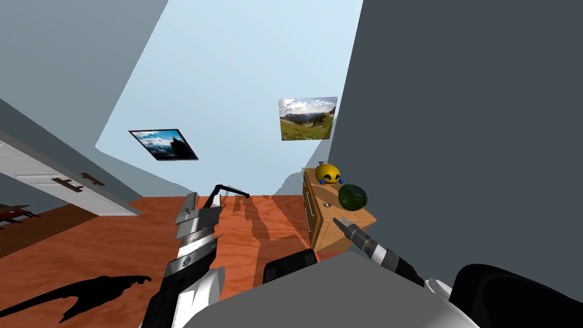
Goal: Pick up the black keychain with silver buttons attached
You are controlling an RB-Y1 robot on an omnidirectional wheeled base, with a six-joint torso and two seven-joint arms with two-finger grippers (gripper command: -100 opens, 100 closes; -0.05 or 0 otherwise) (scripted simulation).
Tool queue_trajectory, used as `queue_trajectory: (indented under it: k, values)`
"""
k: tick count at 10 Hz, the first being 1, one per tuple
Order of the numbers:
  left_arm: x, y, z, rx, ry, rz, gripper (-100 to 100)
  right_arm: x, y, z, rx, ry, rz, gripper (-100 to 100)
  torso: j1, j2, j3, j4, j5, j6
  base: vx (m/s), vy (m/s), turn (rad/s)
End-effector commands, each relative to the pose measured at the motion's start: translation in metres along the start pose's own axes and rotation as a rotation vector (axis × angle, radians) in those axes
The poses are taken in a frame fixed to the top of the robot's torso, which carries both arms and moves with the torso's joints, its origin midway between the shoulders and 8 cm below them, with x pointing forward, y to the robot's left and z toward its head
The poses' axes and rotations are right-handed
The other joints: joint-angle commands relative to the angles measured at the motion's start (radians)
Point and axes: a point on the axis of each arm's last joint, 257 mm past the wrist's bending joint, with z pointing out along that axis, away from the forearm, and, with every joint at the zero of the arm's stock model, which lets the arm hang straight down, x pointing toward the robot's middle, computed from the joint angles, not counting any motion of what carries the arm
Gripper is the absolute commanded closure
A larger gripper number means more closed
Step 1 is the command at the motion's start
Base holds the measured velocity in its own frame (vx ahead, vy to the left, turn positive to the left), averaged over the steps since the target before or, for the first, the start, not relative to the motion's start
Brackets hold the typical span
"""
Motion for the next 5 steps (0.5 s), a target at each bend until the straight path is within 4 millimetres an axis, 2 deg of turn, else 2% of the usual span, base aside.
queue_trajectory:
  k: [1,2,3,4,5]
  values:
    - [0.000,0.000,0.000,0.000,0.000,0.000,0,0.018,-0.014,-0.017,0.034,0.079,-0.043,-100,0.000,0.000,0.000,0.000,0.000,0.000,0.068,0.068,0.240]
    - [0.000,0.000,0.000,0.000,0.000,0.000,0,0.021,-0.015,-0.017,0.035,0.093,-0.062,-100,0.001,-0.001,0.000,0.000,0.000,0.000,0.062,0.049,0.143]
    - [0.000,0.000,0.000,0.000,0.000,0.000,0,0.035,-0.028,-0.033,0.063,0.156,-0.087,-100,0.000,0.000,0.000,0.000,0.000,0.000,0.073,0.052,0.304]
    - [0.000,0.000,0.000,0.000,0.000,0.000,0,0.039,-0.028,-0.033,0.063,0.171,-0.107,-100,0.000,-0.001,-0.001,0.000,0.000,-0.001,0.059,0.024,0.121]
    - [0.000,0.000,0.000,0.000,0.000,0.000,0,0.052,-0.041,-0.050,0.089,0.232,-0.127,-100,-0.001,0.000,0.000,0.000,0.000,0.000,0.070,0.031,0.264]
